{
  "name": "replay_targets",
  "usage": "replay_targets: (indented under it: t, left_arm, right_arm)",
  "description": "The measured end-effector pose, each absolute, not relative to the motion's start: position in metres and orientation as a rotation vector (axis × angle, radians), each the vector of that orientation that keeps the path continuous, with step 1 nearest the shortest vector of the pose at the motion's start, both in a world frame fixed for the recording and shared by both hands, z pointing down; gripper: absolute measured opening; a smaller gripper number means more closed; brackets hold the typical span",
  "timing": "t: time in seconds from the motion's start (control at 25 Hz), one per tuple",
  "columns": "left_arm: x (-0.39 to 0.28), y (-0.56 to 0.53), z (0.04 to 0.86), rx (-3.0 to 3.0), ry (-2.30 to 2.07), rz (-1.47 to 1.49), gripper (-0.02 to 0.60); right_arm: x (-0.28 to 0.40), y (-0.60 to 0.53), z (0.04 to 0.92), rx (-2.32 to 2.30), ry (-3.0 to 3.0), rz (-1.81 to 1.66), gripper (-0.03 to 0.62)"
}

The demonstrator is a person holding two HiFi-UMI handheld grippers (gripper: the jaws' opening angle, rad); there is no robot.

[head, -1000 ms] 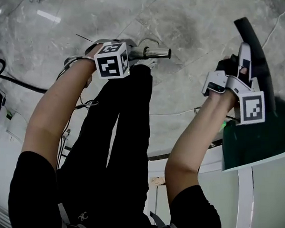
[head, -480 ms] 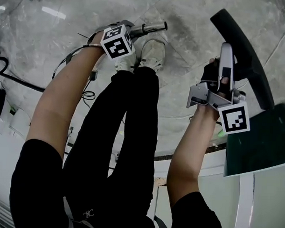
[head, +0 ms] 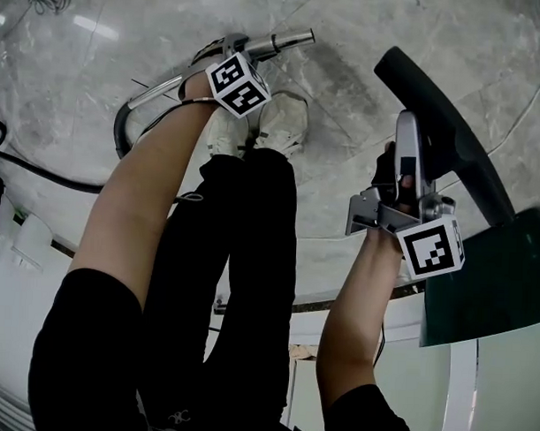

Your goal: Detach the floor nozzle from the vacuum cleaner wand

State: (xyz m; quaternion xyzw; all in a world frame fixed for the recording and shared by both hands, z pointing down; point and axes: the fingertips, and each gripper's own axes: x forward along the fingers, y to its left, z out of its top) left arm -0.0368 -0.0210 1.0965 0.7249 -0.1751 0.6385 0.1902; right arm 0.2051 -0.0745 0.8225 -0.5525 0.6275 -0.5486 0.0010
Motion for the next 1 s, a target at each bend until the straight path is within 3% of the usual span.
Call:
replay_targets:
  t: [0.16, 0.44, 0.6, 0.64, 0.68, 1.0]
  left_arm:
    - [-0.035, -0.017, 1.094, 2.041, -0.521, 1.803, 0.146]
    - [-0.042, -0.020, 1.092, 1.979, -0.393, 1.884, 0.287]
    - [-0.050, -0.035, 1.049, 1.962, -0.464, 1.823, 0.281]
    - [-0.047, -0.035, 1.026, 1.979, -0.462, 1.772, 0.089]
    - [-0.040, -0.037, 1.000, 2.004, -0.463, 1.702, 0.005]
    - [0.016, -0.120, 0.701, 2.107, -0.826, 1.000, 0.005]
  right_arm:
    - [0.212, -0.068, 0.831, -1.775, 1.903, -1.743, 0.118]
    - [0.199, -0.087, 0.815, -1.752, 1.985, -1.709, 0.118]
    - [0.191, -0.097, 0.794, -1.768, 2.046, -1.672, 0.118]
    - [0.187, -0.098, 0.785, -1.767, 2.052, -1.672, 0.118]
    - [0.183, -0.101, 0.773, -1.763, 2.065, -1.661, 0.118]
    - [0.133, -0.131, 0.583, -1.643, 2.129, -1.415, 0.118]
